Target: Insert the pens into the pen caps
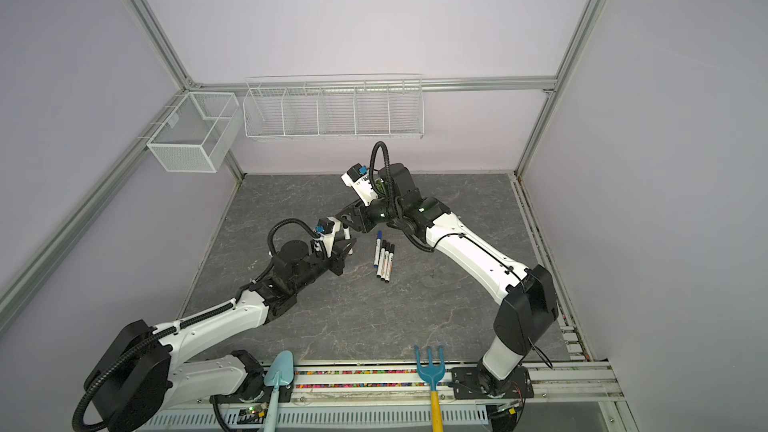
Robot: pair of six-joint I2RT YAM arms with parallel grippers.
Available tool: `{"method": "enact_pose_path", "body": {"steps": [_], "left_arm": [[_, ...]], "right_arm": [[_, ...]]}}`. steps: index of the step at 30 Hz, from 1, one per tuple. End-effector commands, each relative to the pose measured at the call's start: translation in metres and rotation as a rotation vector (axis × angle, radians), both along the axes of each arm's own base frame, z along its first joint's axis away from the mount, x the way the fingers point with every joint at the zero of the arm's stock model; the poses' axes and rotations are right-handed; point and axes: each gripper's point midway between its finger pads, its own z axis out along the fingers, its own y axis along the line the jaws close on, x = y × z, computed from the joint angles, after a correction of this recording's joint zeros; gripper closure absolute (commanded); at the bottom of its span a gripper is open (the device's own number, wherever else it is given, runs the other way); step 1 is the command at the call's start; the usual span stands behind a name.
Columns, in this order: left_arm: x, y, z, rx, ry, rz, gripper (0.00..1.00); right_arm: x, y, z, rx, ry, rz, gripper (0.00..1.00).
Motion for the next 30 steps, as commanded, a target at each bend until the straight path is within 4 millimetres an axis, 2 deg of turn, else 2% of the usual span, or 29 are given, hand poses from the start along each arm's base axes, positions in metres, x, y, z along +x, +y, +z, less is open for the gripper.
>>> {"method": "enact_pose_path", "body": {"steps": [1, 7, 13, 16, 19, 23, 26, 30], "left_arm": [[-0.001, -0.004, 0.015, -0.035, -0.028, -0.019, 1.00], [-0.001, -0.005, 0.018, -0.049, -0.025, -0.018, 1.00], [-0.002, -0.008, 0.034, -0.085, -0.029, -0.029, 1.00], [-0.003, -0.009, 0.055, -0.140, -0.050, -0.038, 1.00], [-0.005, -0.009, 0.089, -0.224, -0.097, -0.046, 1.00], [-0.007, -0.009, 0.135, -0.302, -0.172, -0.060, 1.00], [-0.002, -0.004, 0.158, -0.334, -0.224, -0.025, 1.00], [0.012, 0.001, 0.170, -0.319, -0.283, 0.032, 1.00]], "right_arm": [[0.001, 0.004, -0.004, -0.014, 0.004, 0.002, 0.64], [0.003, 0.002, -0.015, -0.039, 0.019, -0.012, 0.68], [0.004, -0.002, -0.032, -0.067, 0.065, -0.027, 0.84], [-0.002, -0.004, -0.046, -0.080, 0.134, -0.015, 0.86], [-0.005, -0.010, -0.070, -0.117, 0.232, -0.028, 0.88], [-0.008, -0.020, -0.109, -0.164, 0.448, -0.017, 0.90], [-0.009, -0.029, -0.134, -0.239, 0.546, -0.021, 0.91], [-0.017, -0.028, -0.147, -0.262, 0.644, 0.013, 0.91]]}}
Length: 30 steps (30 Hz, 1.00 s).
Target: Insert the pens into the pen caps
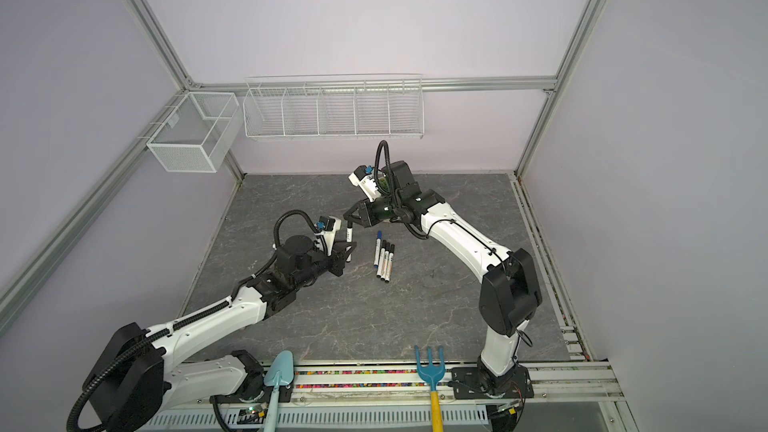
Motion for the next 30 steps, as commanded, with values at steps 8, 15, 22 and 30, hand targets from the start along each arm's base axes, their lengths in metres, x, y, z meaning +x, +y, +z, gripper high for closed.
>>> {"method": "enact_pose_path", "body": {"steps": [8, 15, 22, 30], "left_arm": [[0.049, 0.006, 0.189, -0.369, -0.475, 0.107, 1.00], [0.070, 0.007, 0.222, -0.449, -0.545, 0.134, 1.00], [0.089, 0.047, 0.274, -0.524, -0.666, 0.218, 1.00], [0.092, 0.076, 0.308, -0.555, -0.761, 0.290, 1.00]], "right_arm": [[-0.064, -0.020, -0.113, -0.297, 0.441, 0.089, 0.93], [-0.080, -0.025, -0.138, -0.399, 0.455, 0.137, 0.93], [-0.094, -0.036, -0.165, -0.463, 0.510, 0.149, 0.93], [-0.105, -0.054, -0.190, -0.571, 0.535, 0.152, 0.93]]}}
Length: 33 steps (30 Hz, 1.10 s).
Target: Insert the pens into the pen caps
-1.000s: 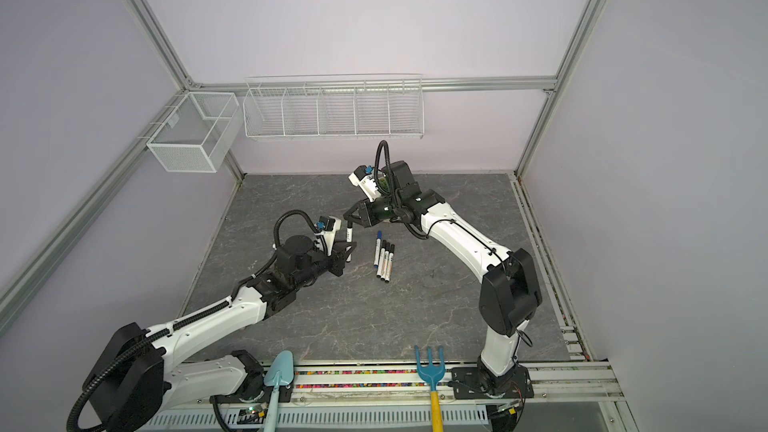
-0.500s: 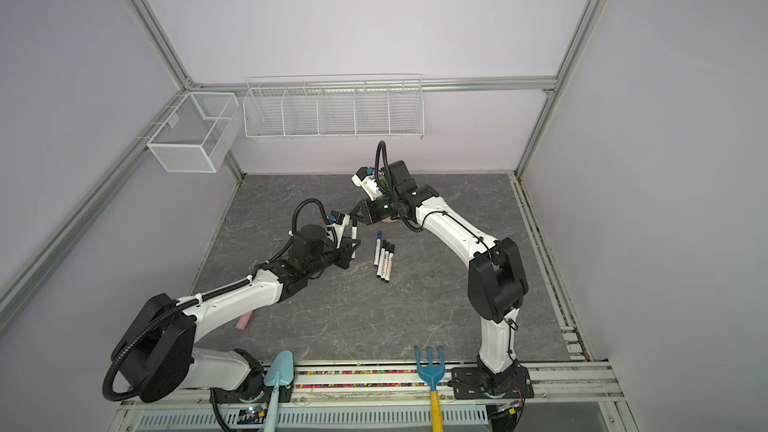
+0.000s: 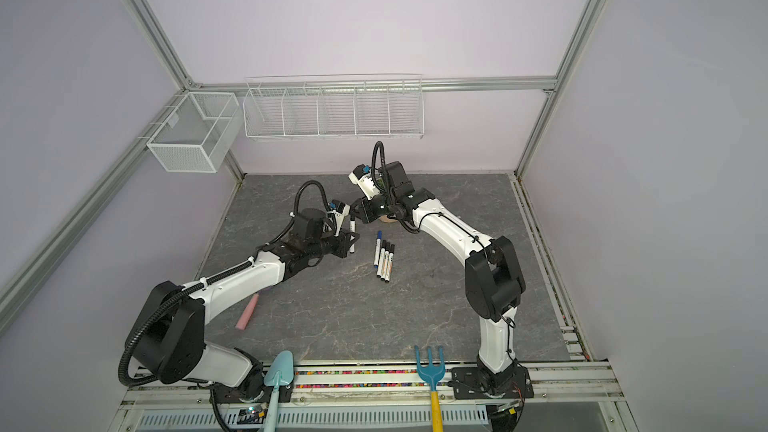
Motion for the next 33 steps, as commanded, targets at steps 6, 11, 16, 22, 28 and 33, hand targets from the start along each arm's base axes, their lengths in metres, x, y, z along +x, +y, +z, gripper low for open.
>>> {"method": "enact_pose_path", "body": {"steps": [6, 11, 16, 22, 28, 33], "left_arm": [[0.043, 0.088, 0.351, -0.619, -1.031, 0.355, 1.00], [0.055, 0.090, 0.338, -0.609, -0.973, 0.369, 1.00], [0.059, 0.036, 0.245, -0.549, -0.686, 0.239, 1.00], [0.015, -0.027, 0.101, -0.311, -0.367, 0.080, 1.00], [-0.029, -0.054, 0.010, -0.214, -0.187, -0.034, 1.00], [-0.035, -0.055, -0.025, -0.153, -0.116, -0.046, 1.00]], "right_arm": [[-0.156, -0.067, -0.158, -0.542, 0.709, 0.133, 0.93], [-0.153, -0.066, -0.156, -0.540, 0.685, 0.112, 0.93], [-0.100, -0.070, -0.118, -0.289, 0.621, -0.068, 0.93], [-0.061, -0.086, -0.050, -0.039, 0.508, -0.179, 0.92], [-0.050, -0.086, 0.013, 0.076, 0.350, -0.183, 0.83], [-0.036, -0.096, 0.061, 0.175, 0.240, -0.243, 0.35]]}}
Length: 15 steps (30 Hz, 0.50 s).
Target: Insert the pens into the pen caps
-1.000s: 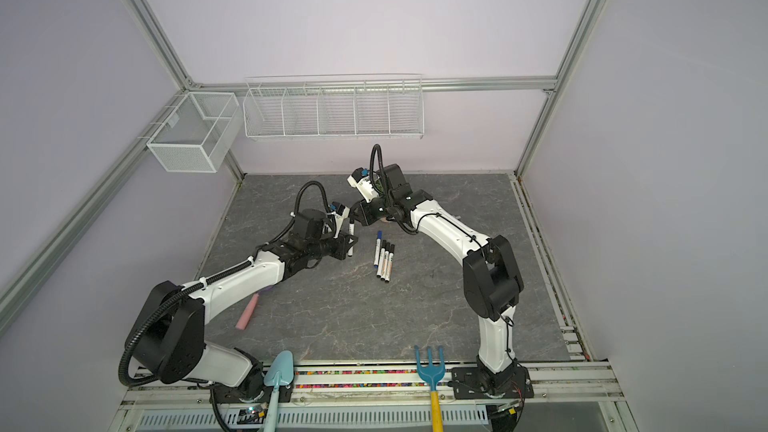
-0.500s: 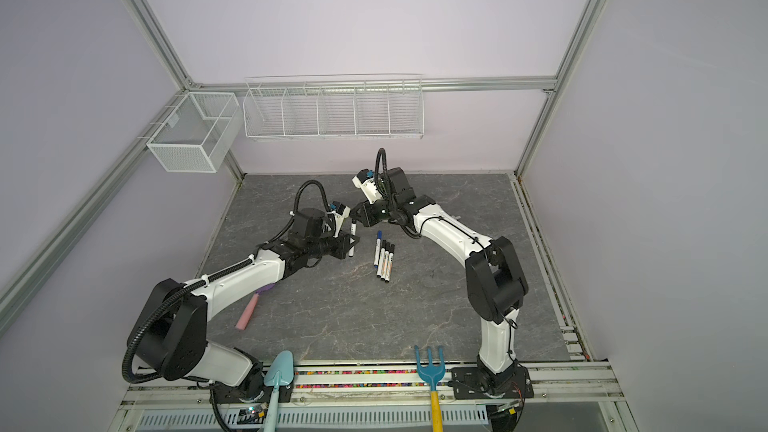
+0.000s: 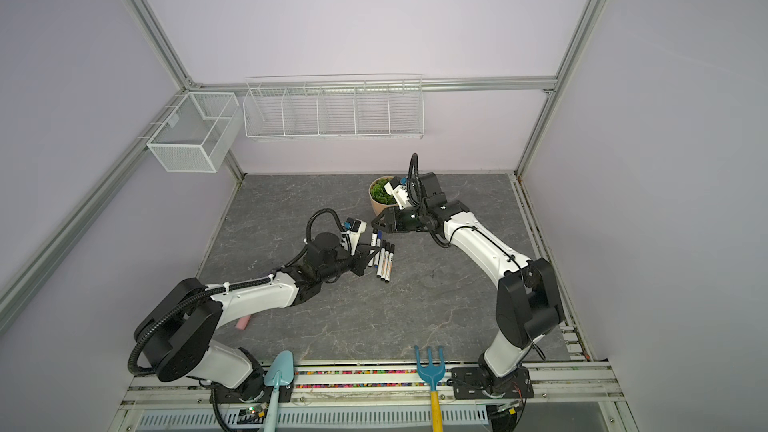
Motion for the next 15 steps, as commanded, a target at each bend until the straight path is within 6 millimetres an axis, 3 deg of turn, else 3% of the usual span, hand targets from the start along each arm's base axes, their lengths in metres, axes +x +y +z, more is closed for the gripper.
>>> {"method": "enact_pose_path", "body": {"steps": [1, 5, 9, 15], "left_arm": [[0.009, 0.007, -0.013, 0.012, 0.004, 0.064, 1.00], [0.014, 0.015, -0.026, 0.042, 0.033, 0.111, 1.00], [0.026, 0.031, -0.046, 0.052, 0.134, 0.197, 1.00], [0.038, 0.028, -0.088, 0.160, 0.305, 0.169, 1.00]], "right_arm": [[0.002, -0.015, 0.048, 0.079, -0.081, -0.069, 0.32], [0.015, -0.042, 0.061, 0.073, -0.147, -0.207, 0.25], [0.020, -0.061, 0.045, 0.020, -0.114, -0.274, 0.24], [0.027, -0.080, 0.020, -0.072, -0.058, -0.352, 0.25]]}}
